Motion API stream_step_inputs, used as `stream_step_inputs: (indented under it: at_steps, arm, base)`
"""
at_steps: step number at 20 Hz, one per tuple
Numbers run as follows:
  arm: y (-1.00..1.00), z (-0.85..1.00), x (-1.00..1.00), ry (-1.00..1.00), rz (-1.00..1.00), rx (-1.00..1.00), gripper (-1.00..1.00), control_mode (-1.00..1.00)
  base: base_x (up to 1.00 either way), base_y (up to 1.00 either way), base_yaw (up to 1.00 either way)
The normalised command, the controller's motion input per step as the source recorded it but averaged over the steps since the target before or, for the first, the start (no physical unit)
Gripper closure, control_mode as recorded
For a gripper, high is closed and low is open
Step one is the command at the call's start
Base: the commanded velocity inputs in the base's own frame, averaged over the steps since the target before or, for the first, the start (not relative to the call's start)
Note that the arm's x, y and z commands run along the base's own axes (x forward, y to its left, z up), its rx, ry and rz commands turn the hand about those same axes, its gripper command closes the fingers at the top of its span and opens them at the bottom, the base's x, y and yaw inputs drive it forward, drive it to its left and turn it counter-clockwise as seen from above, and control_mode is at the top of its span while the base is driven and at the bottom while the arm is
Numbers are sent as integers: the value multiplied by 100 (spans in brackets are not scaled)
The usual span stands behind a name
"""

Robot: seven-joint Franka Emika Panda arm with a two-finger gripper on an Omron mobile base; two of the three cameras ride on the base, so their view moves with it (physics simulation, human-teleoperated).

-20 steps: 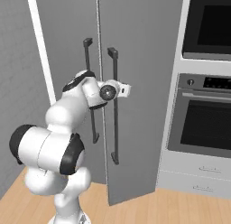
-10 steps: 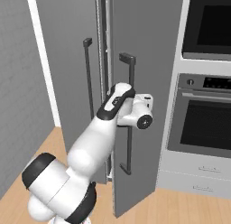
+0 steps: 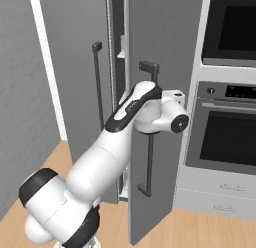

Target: Take the strawberry from the fridge and place it on top of the pancake, located on the dining counter.

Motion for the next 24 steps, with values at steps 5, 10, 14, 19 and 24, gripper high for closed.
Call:
stream_step_inputs:
  at_steps: [5,10,14,19,24]
  arm:
    - [-3,89,-31,-11,-3,-10,-100,-100]
    - [52,86,-9,-15,-5,-29,-100,-100]
    - [88,42,0,-2,-3,-39,-100,-100]
    - [98,9,0,0,-6,-39,-100,-100]
    - [100,2,0,4,-11,-35,-100,-100]
  base:
    - [0,0,0]
    - [0,0,0]
    - [0,0,0]
    - [0,0,0]
    - [0,0,0]
